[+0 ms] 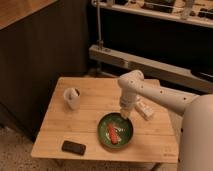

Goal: Drag the ceramic bowl in a circle

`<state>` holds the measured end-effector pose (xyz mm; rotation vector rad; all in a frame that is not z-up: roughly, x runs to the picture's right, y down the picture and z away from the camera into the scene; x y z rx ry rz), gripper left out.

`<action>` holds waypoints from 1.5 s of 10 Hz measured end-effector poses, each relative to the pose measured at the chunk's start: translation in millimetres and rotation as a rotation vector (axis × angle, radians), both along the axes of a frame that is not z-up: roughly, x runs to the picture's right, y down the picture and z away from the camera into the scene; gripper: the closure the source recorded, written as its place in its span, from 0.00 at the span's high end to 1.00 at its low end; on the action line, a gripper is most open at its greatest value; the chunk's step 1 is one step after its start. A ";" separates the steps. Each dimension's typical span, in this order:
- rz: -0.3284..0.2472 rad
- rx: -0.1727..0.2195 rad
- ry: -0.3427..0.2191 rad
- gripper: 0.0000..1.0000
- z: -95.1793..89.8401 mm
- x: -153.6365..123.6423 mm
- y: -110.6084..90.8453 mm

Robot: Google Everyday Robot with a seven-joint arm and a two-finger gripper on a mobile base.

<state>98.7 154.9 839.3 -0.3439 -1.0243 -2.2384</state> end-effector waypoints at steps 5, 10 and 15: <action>-0.080 0.013 -0.039 0.15 -8.3 -31.6 12.3; -0.143 0.013 -0.062 0.15 6.0 -65.6 -11.9; -0.062 0.019 -0.021 0.15 39.2 -23.1 -43.7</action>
